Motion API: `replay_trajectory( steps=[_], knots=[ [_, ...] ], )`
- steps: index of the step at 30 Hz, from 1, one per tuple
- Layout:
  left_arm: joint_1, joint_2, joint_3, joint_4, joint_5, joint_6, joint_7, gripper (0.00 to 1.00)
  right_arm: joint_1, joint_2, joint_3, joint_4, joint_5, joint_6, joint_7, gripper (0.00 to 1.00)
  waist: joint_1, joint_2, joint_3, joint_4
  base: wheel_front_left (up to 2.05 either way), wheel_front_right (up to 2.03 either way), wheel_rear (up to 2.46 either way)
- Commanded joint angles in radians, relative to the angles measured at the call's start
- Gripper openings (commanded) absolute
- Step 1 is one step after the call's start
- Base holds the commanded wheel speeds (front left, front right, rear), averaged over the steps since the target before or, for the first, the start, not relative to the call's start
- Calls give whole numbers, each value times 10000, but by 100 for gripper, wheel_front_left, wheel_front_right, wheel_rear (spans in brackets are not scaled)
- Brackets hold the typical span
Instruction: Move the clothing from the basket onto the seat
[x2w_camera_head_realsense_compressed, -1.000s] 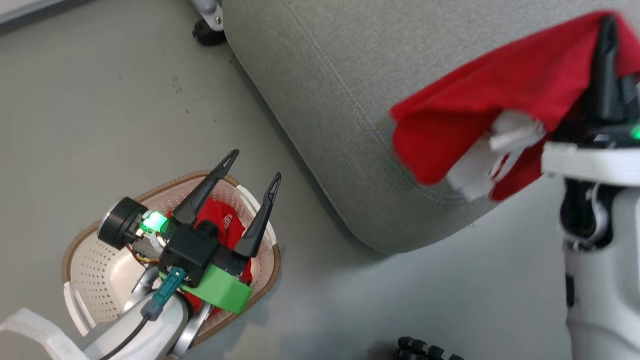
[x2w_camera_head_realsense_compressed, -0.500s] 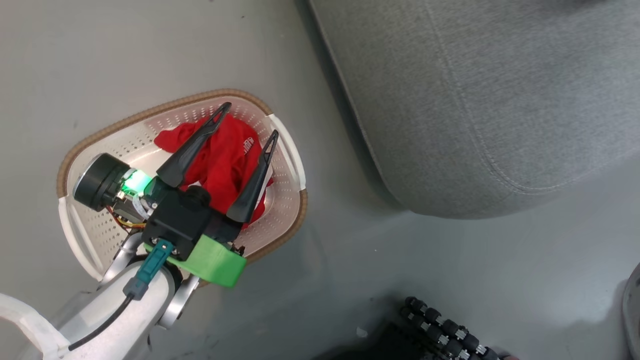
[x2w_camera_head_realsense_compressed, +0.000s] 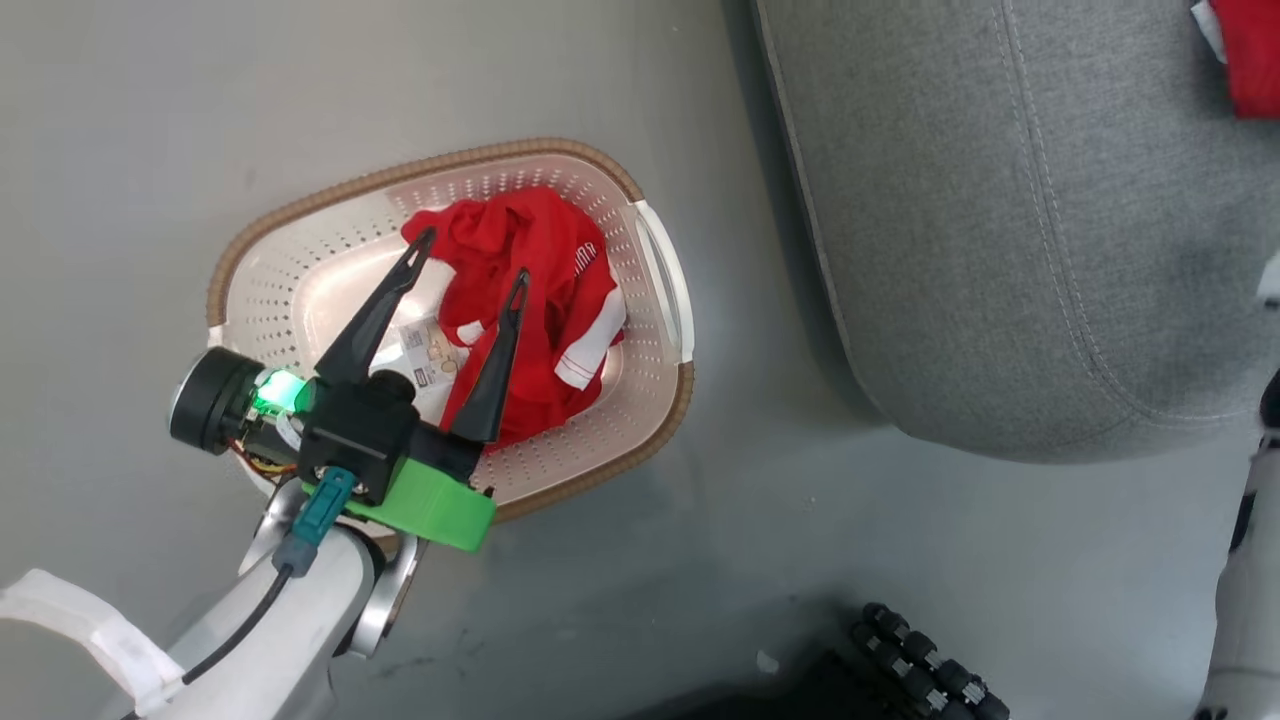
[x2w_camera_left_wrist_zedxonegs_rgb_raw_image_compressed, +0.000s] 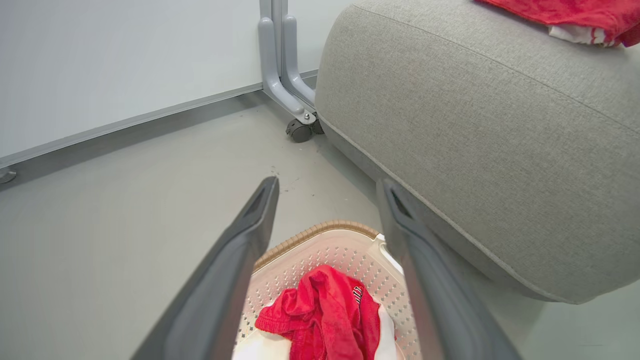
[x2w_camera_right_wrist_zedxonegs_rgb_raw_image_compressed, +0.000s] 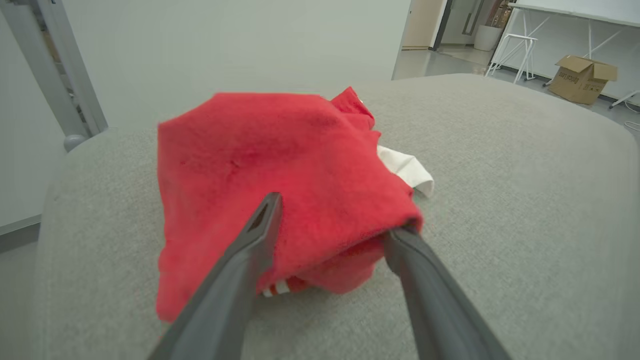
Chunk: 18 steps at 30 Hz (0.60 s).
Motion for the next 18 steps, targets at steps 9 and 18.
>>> replay_trajectory(
  steps=[9, 18],
  knots=[
    [1232, -1541, 637, 1146, -341, -157, -419, 100, 3678, 249, 1601, -1472, -168, -10, -30, 100, -1, -1, -2667, 1161, 0, 0, 0],
    [3306, -3082, 2710, 1145, 516, -640, -419, 100, 5276, 217, 5501, -1924, -20, -12, -30, 100, -1, -1, -4959, 2405, 0, 0, 0]
  ],
)
